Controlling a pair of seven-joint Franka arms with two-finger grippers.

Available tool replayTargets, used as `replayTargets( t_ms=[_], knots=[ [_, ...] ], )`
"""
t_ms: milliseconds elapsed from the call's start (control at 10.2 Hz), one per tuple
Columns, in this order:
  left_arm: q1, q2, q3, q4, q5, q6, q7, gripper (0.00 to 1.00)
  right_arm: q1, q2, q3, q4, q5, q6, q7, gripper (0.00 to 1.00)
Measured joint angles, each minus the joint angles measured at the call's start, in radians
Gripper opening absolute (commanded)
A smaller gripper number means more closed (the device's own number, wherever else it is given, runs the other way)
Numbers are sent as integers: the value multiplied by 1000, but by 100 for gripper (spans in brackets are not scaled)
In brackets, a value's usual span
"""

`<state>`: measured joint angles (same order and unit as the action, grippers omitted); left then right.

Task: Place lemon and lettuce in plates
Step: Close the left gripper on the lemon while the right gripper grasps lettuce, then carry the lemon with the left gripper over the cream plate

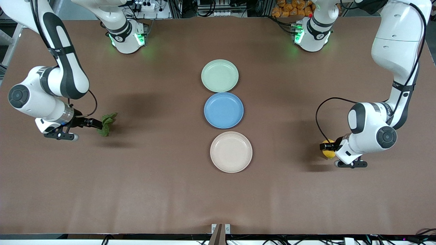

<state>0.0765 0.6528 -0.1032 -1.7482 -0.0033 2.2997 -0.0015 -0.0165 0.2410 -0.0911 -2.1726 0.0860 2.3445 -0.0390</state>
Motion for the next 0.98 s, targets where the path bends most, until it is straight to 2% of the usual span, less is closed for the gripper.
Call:
replayTargets(
  t_ms=[294,490,784,980],
  knots=[
    [-23,-13,-10,39,0,14,0,0,-1,1,-1,-44,0,52,0,100],
    [-73,-44,-14,69,0,14,-1,0,-3,30,-4,-91,0,157,0,100],
    [-189,-69,-22,105,0,13,-92,0,-16,190,-7,-125,0,389,0,100],
    [-294,-70,-24,137,0,13,-242,0,-21,240,-7,-118,0,434,0,100]
  ],
)
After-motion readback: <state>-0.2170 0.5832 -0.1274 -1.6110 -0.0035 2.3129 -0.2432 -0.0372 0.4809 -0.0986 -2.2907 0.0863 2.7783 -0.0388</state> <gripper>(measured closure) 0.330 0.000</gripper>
